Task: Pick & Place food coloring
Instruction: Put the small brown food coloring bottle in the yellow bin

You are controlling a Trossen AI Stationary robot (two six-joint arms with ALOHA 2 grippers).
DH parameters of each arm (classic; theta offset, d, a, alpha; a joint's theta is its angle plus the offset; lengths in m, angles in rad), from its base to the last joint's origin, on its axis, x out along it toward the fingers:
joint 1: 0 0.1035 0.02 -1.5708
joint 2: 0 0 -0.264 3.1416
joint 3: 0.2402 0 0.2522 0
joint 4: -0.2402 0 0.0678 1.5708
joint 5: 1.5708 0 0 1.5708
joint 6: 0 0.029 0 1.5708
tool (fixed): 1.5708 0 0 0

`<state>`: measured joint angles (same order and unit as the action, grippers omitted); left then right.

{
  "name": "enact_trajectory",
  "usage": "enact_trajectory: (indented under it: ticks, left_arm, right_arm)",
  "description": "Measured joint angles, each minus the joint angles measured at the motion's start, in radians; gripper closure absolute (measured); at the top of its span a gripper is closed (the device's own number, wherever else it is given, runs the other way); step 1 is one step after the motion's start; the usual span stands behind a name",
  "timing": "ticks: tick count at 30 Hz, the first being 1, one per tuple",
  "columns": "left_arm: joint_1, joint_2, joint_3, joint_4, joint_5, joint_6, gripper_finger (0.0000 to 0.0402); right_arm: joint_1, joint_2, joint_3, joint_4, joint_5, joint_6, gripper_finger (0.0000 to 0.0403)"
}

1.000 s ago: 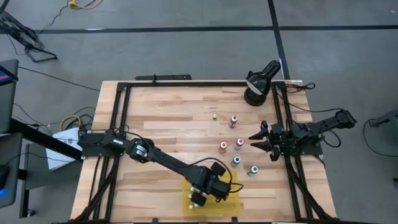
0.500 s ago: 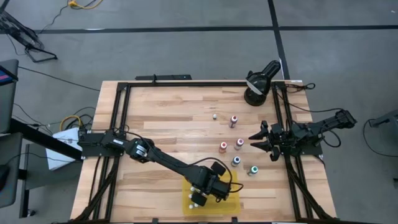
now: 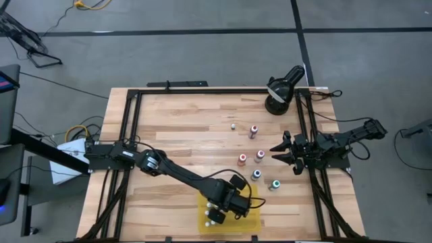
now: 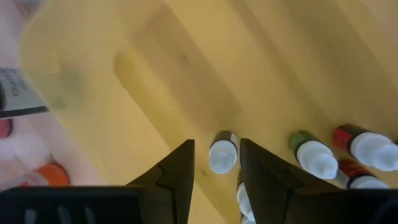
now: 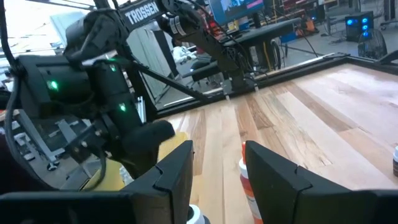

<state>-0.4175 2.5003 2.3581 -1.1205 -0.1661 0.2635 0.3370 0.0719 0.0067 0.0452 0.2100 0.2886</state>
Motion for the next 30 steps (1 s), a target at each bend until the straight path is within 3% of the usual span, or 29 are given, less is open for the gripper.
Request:
enact_trajectory:
  ticks: [17, 24, 27, 30]
  left_arm:
    - [0.021, -0.232, -0.003, -0.041, 0.031, -0.038, 0.028]
    - [0.034, -0.279, -0.006, -0.141, 0.058, -0.011, 0.028]
    - [0.038, -0.33, -0.07, -0.161, 0.109, 0.004, 0.028]
    - [0.038, -0.444, -0.259, -0.06, 0.136, 0.004, 0.028]
  right_arm:
    - [0.0, 0.0, 0.0, 0.0, 0.0, 0.0, 0.0264]
    - [0.0, 0.0, 0.0, 0.0, 0.0, 0.0, 0.0265]
    - [0.0, 0.0, 0.0, 0.0, 0.0, 0.0, 0.0264]
    - [0.0, 0.0, 0.0, 0.0, 0.0, 0.0, 0.0265]
